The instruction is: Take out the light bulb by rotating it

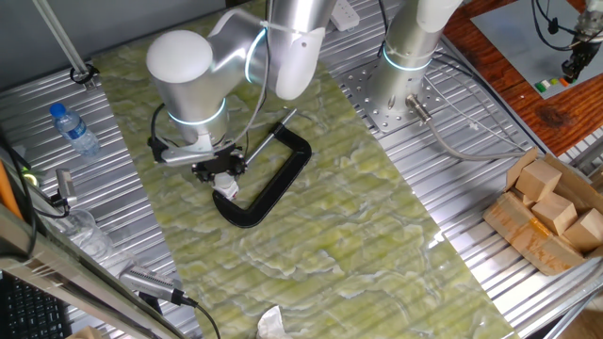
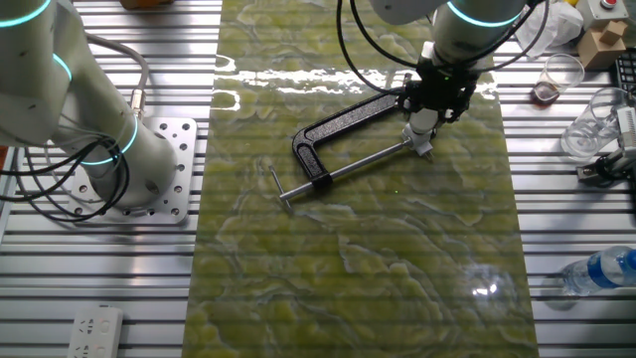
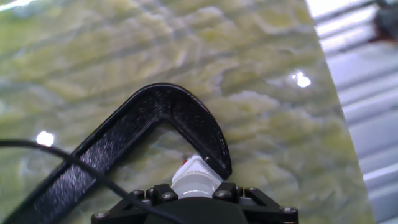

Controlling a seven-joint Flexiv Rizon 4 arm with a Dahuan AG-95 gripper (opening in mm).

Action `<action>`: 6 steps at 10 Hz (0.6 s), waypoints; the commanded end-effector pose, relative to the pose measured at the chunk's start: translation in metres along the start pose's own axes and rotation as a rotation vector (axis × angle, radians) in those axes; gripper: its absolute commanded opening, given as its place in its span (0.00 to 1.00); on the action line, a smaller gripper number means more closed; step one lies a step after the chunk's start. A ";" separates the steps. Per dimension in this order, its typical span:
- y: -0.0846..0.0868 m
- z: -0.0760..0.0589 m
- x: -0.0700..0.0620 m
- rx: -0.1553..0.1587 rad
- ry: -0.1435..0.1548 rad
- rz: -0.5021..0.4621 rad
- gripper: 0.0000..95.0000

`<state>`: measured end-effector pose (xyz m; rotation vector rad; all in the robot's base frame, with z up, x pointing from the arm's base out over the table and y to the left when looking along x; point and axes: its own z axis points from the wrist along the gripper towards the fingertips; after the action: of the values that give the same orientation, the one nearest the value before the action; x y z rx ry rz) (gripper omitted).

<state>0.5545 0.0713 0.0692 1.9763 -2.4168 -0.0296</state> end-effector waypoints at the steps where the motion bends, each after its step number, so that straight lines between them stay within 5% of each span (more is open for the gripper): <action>1: -0.001 0.000 0.000 0.004 0.011 -0.092 0.00; 3: -0.001 0.000 0.000 0.004 0.011 -0.074 0.00; 5: -0.001 0.000 0.000 0.004 0.011 -0.071 0.40; 6: -0.001 0.000 0.000 0.005 0.010 -0.071 0.40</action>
<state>0.5545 0.0717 0.0693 2.0549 -2.3423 -0.0170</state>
